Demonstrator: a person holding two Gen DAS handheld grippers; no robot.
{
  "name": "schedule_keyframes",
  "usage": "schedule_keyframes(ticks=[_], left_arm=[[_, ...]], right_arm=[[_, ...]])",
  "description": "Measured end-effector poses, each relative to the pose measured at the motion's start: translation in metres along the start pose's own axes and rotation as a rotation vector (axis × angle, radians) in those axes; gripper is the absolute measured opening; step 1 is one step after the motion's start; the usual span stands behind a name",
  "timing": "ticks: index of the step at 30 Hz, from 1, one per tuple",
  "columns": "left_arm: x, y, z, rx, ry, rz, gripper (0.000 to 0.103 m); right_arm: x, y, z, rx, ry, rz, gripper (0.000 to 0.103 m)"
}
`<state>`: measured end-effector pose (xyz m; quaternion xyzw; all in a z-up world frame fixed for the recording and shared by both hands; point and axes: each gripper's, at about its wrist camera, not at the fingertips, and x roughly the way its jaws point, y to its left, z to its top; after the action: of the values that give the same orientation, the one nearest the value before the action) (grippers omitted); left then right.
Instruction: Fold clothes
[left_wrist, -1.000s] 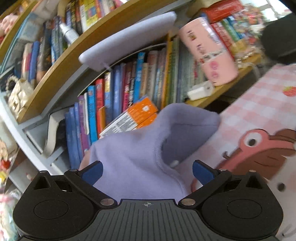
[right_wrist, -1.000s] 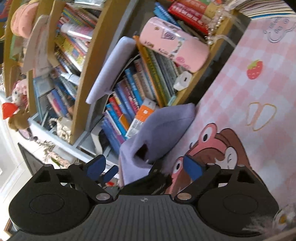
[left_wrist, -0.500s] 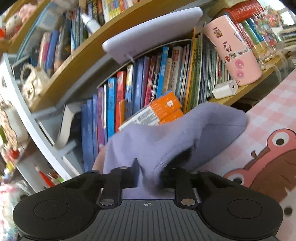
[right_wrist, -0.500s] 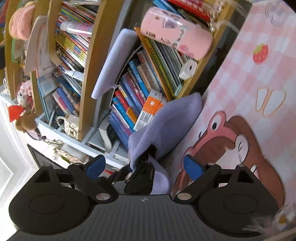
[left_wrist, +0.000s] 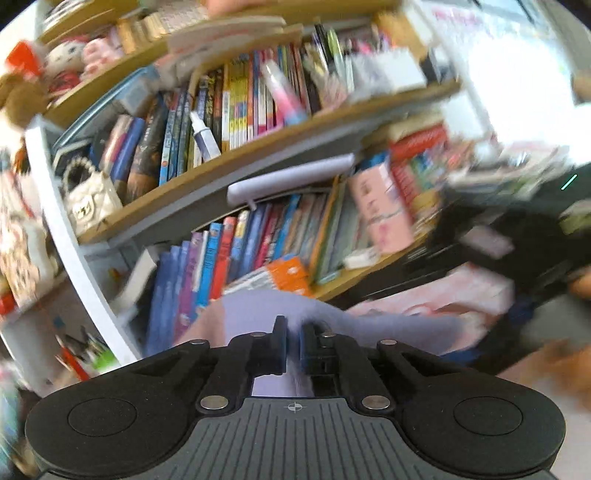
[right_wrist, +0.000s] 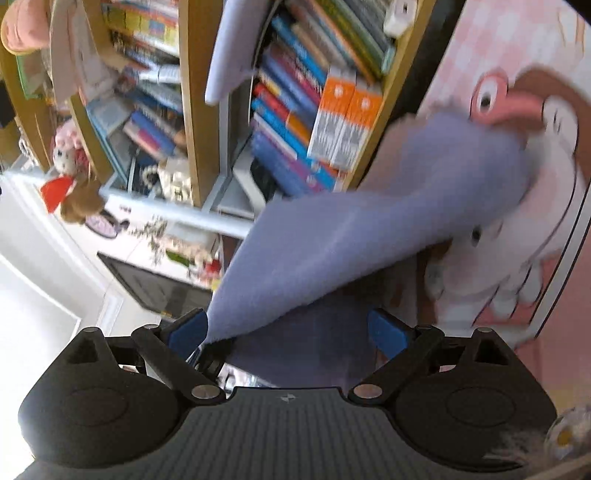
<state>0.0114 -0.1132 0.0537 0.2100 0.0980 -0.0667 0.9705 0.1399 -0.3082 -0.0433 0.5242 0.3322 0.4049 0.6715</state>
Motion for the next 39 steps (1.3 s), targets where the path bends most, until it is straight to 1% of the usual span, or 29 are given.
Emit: schedule_keyframes(ticks=[1,2,4,5,6,7,8,10,11,12,14,15,16,17,20,21,23,24,25,27,28,31,33,36,37,38,39], left_arm=[[-0.01,0.0,-0.002,-0.005,-0.013,-0.001,0.0],[-0.018,0.0,-0.004,-0.002,-0.026,0.001,0.0],[-0.027,-0.005,-0.008,0.061,-0.03,0.035,0.0],[-0.028,-0.008,-0.011,0.105,-0.024,0.063,0.002],[-0.027,-0.011,-0.012,0.146,-0.007,0.084,0.008],[-0.026,-0.013,-0.013,0.165,0.013,0.083,0.01],[-0.024,-0.015,-0.014,0.167,0.028,0.07,0.011],[-0.021,-0.018,-0.016,0.158,0.043,0.047,0.019],[-0.017,-0.019,-0.017,0.152,0.054,0.039,0.021],[-0.011,-0.02,-0.02,0.142,0.073,0.039,0.025],[0.004,-0.021,-0.027,0.121,0.119,0.058,0.041],[0.011,-0.019,-0.028,0.107,0.133,0.066,0.06],[0.018,-0.017,-0.029,0.091,0.143,0.07,0.072],[0.025,-0.015,-0.03,0.064,0.153,0.064,0.073],[0.048,-0.009,-0.031,-0.042,0.202,0.009,0.073],[0.056,-0.009,-0.032,-0.057,0.212,0.015,0.073],[0.071,-0.009,-0.035,-0.064,0.225,0.055,0.071],[0.076,-0.008,-0.037,-0.07,0.226,0.076,0.052],[0.08,-0.004,-0.04,-0.087,0.231,0.079,0.009],[0.082,0.002,-0.044,-0.138,0.247,0.049,0.005],[0.075,0.002,-0.044,-0.142,0.232,0.022,0.005],[0.041,-0.013,-0.037,-0.021,0.145,-0.028,0.004],[0.018,-0.019,-0.032,0.022,0.112,-0.074,0.004],[-0.013,-0.024,-0.028,0.052,0.088,-0.139,0.004],[-0.021,-0.025,-0.028,0.058,0.092,-0.153,0.004],[-0.027,-0.026,-0.029,0.065,0.098,-0.164,0.004],[-0.033,-0.027,-0.03,0.072,0.104,-0.176,0.004]], right_arm=[[0.001,0.001,-0.003,-0.006,0.006,-0.005,0.094],[0.003,0.002,-0.006,-0.012,0.013,-0.01,0.094],[0.0,0.001,-0.003,-0.02,-0.007,-0.028,0.094],[-0.003,-0.003,0.0,-0.008,-0.027,-0.039,0.094],[-0.006,-0.006,0.004,0.005,-0.047,-0.049,0.094],[-0.009,-0.01,0.007,0.017,-0.068,-0.059,0.094],[-0.013,-0.013,0.01,0.029,-0.087,-0.07,0.094],[-0.02,-0.018,0.015,0.047,-0.117,-0.082,0.094],[-0.021,-0.019,0.016,0.048,-0.124,-0.078,0.094],[-0.021,-0.018,0.017,0.046,-0.126,-0.073,0.094],[-0.019,-0.018,0.017,0.043,-0.118,-0.071,0.094],[-0.018,-0.018,0.017,0.041,-0.113,-0.07,0.094],[-0.017,-0.018,0.017,0.041,-0.106,-0.071,0.094],[-0.016,-0.018,0.017,0.041,-0.102,-0.072,0.094],[-0.014,-0.018,0.017,0.04,-0.097,-0.077,0.094],[-0.014,-0.019,0.016,0.04,-0.096,-0.079,0.094],[-0.014,-0.018,0.016,0.039,-0.097,-0.08,0.094],[-0.014,-0.018,0.016,0.038,-0.098,-0.078,0.094],[-0.014,-0.018,0.016,0.04,-0.096,-0.077,0.094],[-0.012,-0.018,0.015,0.048,-0.088,-0.078,0.094],[-0.011,-0.018,0.015,0.056,-0.082,-0.08,0.094],[-0.011,-0.016,0.014,0.044,-0.091,-0.111,0.094],[-0.011,-0.015,0.013,0.036,-0.096,-0.131,0.094],[-0.011,-0.013,0.012,0.024,-0.105,-0.161,0.088],[-0.015,-0.015,0.014,0.036,-0.13,-0.171,0.086],[-0.019,-0.016,0.015,0.045,-0.154,-0.185,0.08],[-0.023,-0.017,0.016,0.051,-0.177,-0.2,0.069]])
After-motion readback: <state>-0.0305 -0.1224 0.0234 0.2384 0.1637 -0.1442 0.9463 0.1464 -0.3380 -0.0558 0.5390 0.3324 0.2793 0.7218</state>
